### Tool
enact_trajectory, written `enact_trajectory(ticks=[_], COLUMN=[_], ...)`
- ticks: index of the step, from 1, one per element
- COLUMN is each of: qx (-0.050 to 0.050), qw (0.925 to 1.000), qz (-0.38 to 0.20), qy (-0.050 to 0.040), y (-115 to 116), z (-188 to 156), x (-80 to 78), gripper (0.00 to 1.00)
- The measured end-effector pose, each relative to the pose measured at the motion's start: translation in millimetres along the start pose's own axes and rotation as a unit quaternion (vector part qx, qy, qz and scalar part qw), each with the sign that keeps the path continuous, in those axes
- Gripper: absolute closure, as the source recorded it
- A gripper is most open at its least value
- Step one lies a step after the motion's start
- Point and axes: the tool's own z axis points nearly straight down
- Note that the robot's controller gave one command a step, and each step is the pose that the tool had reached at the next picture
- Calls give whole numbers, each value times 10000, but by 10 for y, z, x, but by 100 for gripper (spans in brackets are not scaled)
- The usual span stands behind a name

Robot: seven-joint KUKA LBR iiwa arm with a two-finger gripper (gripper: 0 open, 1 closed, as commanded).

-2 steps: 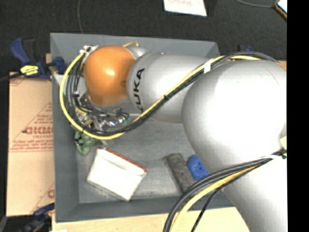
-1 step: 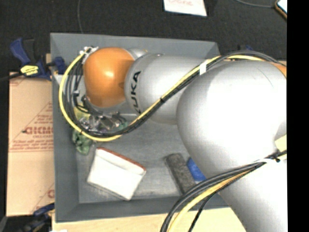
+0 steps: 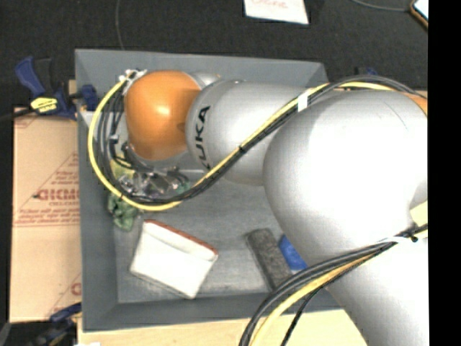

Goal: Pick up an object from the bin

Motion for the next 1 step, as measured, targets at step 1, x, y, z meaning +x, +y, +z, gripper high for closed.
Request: enact_trajectory(ticks=[1], qx=[-15], qw=[10000], qz=[8], qy=[8], y=[6], z=[-178], x=[9], gripper=[100])
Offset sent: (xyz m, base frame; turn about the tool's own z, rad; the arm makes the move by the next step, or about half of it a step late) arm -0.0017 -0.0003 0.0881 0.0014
